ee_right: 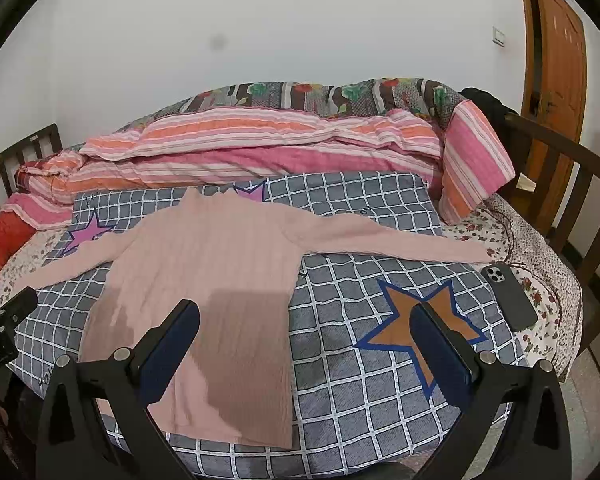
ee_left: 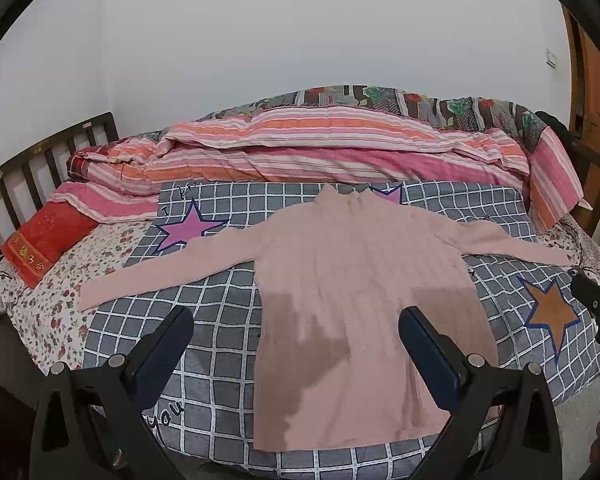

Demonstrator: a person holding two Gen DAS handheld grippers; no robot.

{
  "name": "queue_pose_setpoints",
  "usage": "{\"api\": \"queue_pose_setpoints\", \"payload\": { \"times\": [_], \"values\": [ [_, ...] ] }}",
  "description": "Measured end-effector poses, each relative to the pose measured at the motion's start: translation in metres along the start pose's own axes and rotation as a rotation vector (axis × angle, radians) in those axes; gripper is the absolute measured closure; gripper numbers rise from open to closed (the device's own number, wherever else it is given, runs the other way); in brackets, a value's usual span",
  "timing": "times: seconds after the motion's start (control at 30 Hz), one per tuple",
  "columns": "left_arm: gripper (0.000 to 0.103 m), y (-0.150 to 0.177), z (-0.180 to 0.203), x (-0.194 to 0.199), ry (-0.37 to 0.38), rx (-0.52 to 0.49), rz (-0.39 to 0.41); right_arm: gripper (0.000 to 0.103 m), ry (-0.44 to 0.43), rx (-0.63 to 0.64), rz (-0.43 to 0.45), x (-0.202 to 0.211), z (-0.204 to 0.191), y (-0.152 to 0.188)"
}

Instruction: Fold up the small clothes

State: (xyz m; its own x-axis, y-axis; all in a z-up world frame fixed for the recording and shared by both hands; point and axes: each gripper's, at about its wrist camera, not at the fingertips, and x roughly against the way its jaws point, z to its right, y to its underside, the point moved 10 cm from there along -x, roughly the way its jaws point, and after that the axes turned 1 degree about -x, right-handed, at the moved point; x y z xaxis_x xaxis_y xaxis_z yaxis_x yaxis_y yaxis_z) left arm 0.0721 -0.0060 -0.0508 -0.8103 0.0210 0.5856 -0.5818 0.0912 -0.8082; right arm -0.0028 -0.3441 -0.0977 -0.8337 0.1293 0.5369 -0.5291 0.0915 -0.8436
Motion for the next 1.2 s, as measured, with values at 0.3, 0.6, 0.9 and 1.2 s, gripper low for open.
{"api": "queue_pose_setpoints", "payload": {
  "times": [0.3,0.6,0.9,1.2],
  "values": [
    [0.0,-0.0009,0.0003,0.0022,0.0,-0.001,0.002,0.0,-0.008,0.001,0.004,0.0022,-0.0026,-0.0002],
    [0.0,-0.0016,0.0014,0.0028,0.0,-0.001,0.002,0.0,-0.016,0.001,0.013,0.0053,-0.0045,-0.0019],
    [0.0,-0.0034,0.0022,0.0052,0.004,-0.001,0.004,0.0,-0.02,-0.005,0.013,0.0061,-0.005,-0.003],
    [0.0,-0.0053,0.0011,0.0083,0.016,0.002,0.011,0.0,-0.022,-0.004,0.013,0.0062,-0.0051,-0.003]
  ]
}}
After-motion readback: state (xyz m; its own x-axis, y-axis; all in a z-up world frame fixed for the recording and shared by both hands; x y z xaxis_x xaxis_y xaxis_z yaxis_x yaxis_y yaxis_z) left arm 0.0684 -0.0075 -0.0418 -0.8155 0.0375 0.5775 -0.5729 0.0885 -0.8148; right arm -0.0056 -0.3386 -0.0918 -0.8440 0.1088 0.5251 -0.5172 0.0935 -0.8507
